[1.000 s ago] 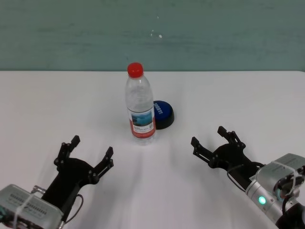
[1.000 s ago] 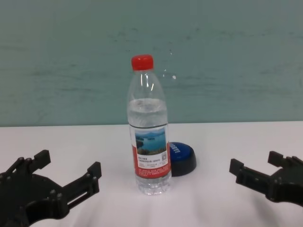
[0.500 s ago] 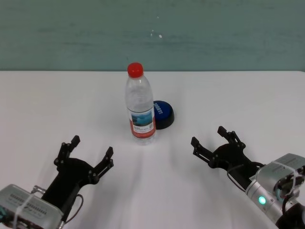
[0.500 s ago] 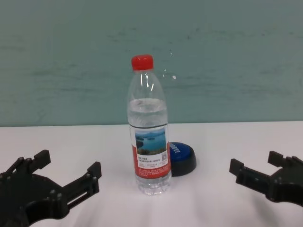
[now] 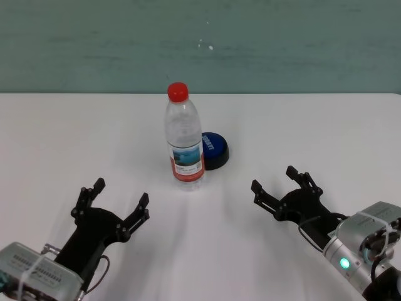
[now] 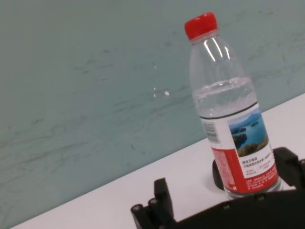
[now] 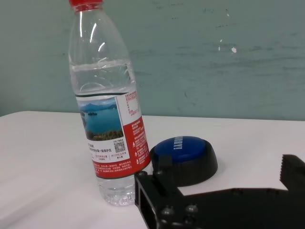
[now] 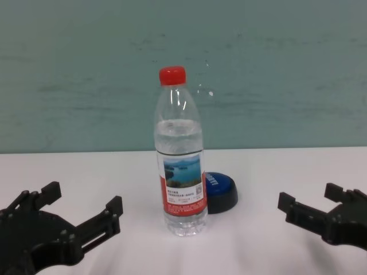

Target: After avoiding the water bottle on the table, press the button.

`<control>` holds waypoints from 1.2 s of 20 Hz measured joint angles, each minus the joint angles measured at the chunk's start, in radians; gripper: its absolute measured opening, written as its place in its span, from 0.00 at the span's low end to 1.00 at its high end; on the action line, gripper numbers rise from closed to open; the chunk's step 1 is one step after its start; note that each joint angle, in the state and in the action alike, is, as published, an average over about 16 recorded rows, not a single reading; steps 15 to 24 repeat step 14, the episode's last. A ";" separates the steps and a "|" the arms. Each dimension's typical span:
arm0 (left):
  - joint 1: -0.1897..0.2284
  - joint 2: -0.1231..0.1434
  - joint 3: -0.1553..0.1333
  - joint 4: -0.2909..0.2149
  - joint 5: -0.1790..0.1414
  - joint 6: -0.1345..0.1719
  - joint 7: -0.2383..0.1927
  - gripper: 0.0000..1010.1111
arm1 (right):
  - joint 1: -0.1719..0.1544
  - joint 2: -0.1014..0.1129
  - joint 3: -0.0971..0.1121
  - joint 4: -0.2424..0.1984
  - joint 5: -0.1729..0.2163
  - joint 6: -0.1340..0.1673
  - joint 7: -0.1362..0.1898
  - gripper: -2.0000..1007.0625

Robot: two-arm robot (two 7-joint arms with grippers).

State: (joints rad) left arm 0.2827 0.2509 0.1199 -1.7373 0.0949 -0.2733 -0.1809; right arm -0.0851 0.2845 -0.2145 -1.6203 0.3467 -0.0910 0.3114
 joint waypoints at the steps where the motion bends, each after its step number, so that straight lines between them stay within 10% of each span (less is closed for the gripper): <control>1: 0.000 0.000 0.000 0.000 0.000 0.000 0.000 0.99 | 0.000 0.000 0.000 0.000 0.000 0.000 0.000 1.00; 24: 0.000 0.000 0.000 0.000 0.000 0.000 0.000 0.99 | 0.000 0.000 0.000 0.000 0.000 0.000 0.000 1.00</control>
